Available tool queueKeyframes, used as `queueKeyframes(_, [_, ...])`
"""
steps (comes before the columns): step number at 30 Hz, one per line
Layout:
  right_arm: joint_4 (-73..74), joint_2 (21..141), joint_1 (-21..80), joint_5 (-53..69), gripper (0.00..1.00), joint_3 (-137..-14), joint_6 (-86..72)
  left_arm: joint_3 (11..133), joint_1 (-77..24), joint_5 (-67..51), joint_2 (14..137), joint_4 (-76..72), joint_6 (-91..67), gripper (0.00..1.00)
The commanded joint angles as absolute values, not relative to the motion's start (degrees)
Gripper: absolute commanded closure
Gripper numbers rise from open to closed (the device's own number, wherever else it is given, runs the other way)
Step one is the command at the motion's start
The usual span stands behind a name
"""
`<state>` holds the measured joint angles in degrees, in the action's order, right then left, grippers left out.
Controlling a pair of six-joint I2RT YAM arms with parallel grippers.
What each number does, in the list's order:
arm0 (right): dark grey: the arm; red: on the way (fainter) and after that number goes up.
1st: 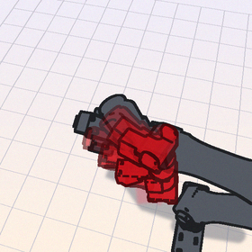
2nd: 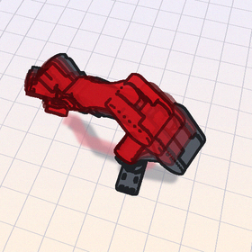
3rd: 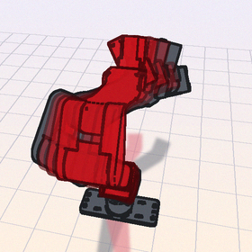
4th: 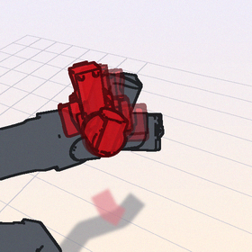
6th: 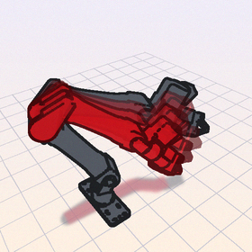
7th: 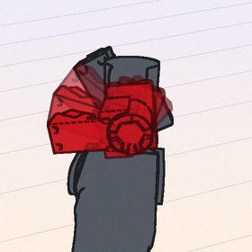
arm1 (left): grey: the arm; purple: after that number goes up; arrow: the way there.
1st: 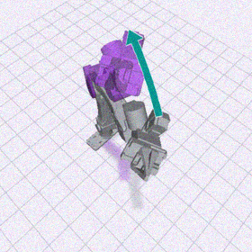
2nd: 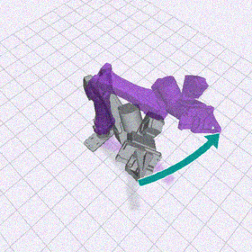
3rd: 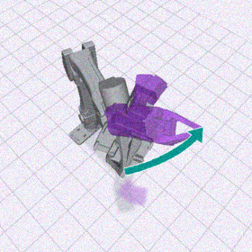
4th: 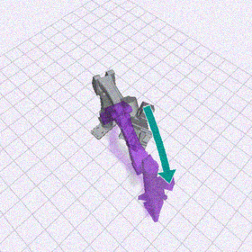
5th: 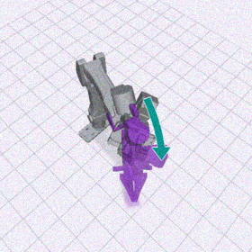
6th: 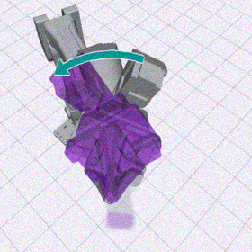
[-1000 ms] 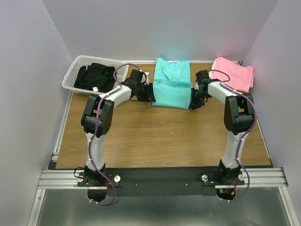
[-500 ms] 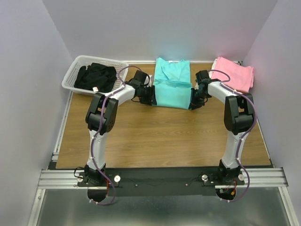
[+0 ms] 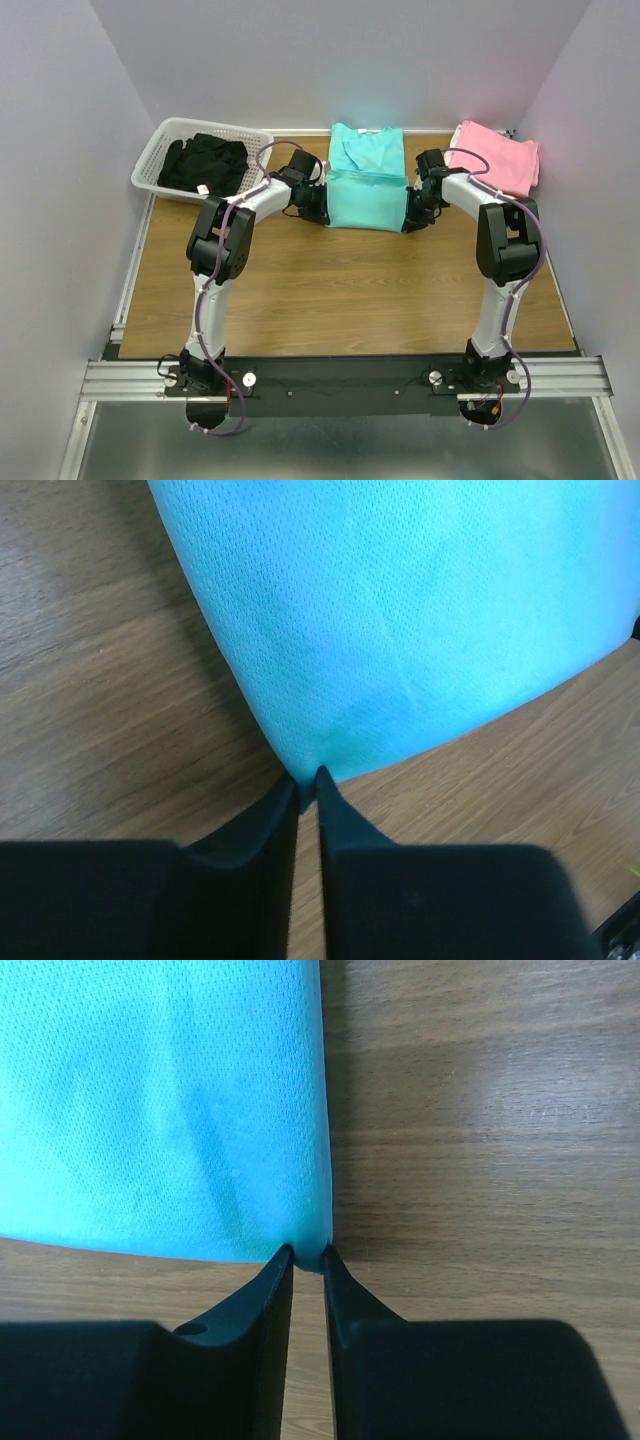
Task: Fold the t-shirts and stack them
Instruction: Fold the tshirt
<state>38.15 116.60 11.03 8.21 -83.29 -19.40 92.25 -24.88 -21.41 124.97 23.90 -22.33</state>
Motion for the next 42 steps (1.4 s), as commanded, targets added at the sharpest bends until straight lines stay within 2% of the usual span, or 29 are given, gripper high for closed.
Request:
queueKeyframes(1, [37.44,118.74,11.08,8.17,0.81,-83.41,-18.54,91.76,-25.14,-20.92,126.56,26.02,-21.8,0.89])
queueKeyframes(3, [37.44,118.57,11.07,8.17,0.9,-83.41,-18.63,91.5,-25.14,-21.62,126.39,25.67,-21.62,0.99])
queueKeyframes(4, [37.53,118.22,11.16,8.09,0.98,-83.32,-18.72,91.15,-25.14,-21.88,125.95,25.4,-21.45,1.0])
queueKeyframes(5, [37.53,117.95,11.08,8.0,1.0,-83.32,-18.72,90.97,-25.05,-22.06,125.77,25.31,-21.36,1.0])
queueKeyframes(24, [40.25,102.93,11.07,7.21,1.0,-72.08,-20.65,76.12,-26.19,-21.18,111.01,24.26,-21.44,1.0])
queueKeyframes(42, [59.67,78.85,12.83,8.17,1.0,-64.77,-24.43,57.4,-31.64,-21.53,82.81,31.45,-28.47,1.0])
